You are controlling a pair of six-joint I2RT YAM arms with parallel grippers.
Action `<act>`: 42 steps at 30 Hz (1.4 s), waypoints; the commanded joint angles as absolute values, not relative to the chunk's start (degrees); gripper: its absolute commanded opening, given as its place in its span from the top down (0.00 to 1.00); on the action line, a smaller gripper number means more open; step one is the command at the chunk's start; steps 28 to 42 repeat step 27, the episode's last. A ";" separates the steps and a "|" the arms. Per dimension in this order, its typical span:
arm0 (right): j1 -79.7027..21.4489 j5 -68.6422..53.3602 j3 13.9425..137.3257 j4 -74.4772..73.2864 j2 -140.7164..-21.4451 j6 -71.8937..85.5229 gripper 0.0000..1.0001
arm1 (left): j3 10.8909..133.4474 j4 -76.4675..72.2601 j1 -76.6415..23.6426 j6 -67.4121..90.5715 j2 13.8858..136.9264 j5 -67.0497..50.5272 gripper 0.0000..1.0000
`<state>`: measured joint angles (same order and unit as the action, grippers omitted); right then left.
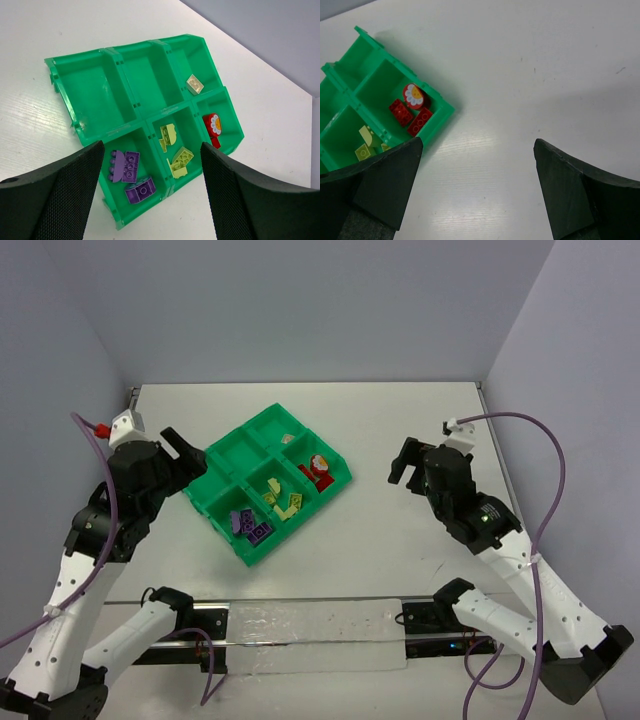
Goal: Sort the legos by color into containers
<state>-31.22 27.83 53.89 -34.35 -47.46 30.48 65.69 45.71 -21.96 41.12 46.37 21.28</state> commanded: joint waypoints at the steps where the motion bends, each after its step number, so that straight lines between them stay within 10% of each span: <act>1: -30.94 28.72 53.74 -34.83 -47.90 31.29 0.00 | 67.85 44.47 -21.62 42.03 46.32 22.98 0.16; 42: -30.85 23.63 55.61 -34.65 -49.67 32.58 0.00 | 67.49 43.91 -21.62 41.43 46.96 21.18 0.14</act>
